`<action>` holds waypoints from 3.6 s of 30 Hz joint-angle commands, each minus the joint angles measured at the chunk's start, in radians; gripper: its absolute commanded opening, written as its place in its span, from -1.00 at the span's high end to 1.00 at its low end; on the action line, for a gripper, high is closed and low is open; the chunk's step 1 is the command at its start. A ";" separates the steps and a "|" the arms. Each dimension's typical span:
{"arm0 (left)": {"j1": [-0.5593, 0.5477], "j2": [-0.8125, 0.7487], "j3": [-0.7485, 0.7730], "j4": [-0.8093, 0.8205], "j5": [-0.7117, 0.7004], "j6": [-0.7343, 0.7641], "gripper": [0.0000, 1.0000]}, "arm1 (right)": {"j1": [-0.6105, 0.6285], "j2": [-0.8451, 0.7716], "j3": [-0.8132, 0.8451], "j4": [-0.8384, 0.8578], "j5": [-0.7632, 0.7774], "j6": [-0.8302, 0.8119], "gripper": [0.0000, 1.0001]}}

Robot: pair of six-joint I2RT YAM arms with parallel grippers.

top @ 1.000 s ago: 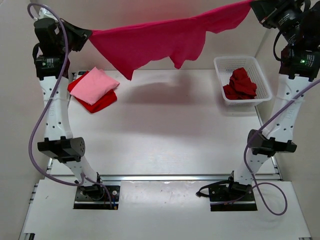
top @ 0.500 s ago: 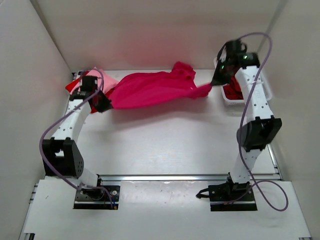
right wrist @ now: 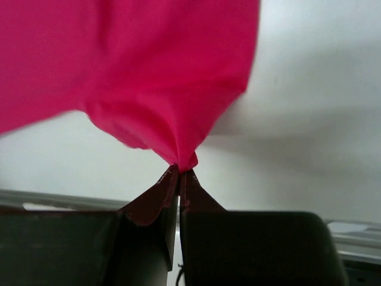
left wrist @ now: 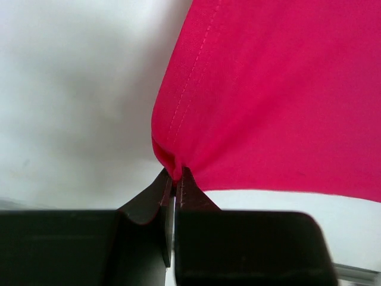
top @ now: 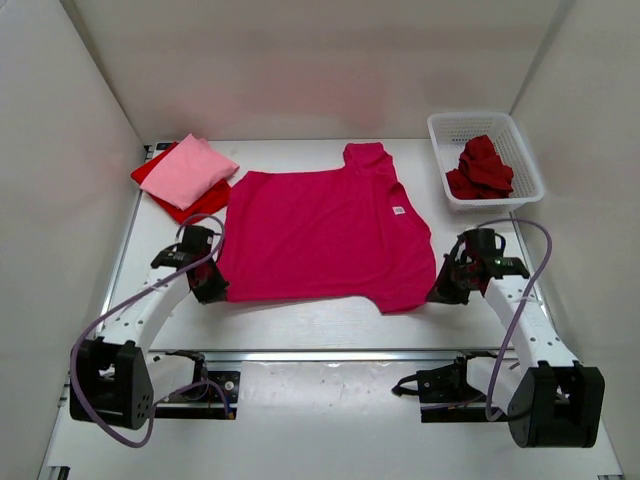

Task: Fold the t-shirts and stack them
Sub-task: Fold the flattened T-shirt at the center of the board.

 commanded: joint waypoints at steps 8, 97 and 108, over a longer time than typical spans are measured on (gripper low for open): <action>0.012 -0.219 -0.097 -0.256 0.022 0.011 1.00 | -0.069 -0.265 -0.038 -0.287 0.032 0.059 1.00; 0.259 0.274 -0.088 0.244 0.128 -0.145 0.33 | -0.177 0.462 -0.227 1.121 -0.164 0.415 0.23; 0.262 0.228 -0.145 0.327 0.120 -0.180 0.40 | -0.151 0.571 -0.224 1.281 -0.092 0.527 0.27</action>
